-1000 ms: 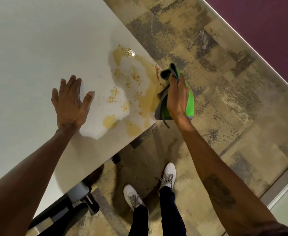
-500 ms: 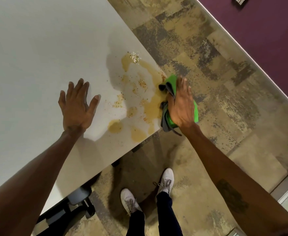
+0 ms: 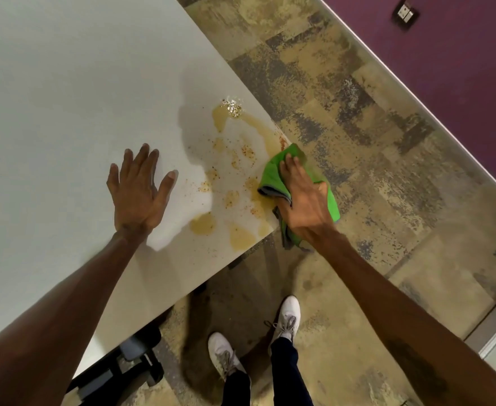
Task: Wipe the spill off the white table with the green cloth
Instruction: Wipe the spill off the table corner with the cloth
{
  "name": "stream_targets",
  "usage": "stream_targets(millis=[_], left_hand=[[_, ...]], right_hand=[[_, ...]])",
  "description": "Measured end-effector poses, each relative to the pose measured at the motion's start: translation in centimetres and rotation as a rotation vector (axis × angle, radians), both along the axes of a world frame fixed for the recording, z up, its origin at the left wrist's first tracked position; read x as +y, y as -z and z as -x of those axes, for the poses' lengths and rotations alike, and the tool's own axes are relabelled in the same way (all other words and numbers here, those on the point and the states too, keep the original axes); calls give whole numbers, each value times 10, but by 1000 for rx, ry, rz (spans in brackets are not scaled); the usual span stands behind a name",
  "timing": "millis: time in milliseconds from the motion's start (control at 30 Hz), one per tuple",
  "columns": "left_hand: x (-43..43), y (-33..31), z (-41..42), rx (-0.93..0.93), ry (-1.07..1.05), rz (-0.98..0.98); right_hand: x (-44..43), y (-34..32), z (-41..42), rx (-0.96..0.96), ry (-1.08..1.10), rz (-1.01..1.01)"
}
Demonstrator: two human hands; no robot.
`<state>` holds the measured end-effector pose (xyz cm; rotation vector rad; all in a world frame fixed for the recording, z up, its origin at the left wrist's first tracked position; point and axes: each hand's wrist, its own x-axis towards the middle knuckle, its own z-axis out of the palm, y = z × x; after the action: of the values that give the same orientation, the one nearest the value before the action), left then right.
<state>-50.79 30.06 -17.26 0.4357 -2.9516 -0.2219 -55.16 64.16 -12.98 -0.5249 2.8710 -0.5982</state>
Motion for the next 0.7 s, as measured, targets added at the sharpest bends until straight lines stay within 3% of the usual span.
stream_targets(millis=[100, 300, 700], left_hand=[[2, -1, -1, 6, -4, -24], [6, -5, -3, -16, -4, -57], [12, -17, -2, -73, -17, -89]], right_hand=[[0, 3, 10, 23, -35, -97], [-16, 2, 17, -4, 130, 136], [-31, 6, 58, 15, 82, 203]])
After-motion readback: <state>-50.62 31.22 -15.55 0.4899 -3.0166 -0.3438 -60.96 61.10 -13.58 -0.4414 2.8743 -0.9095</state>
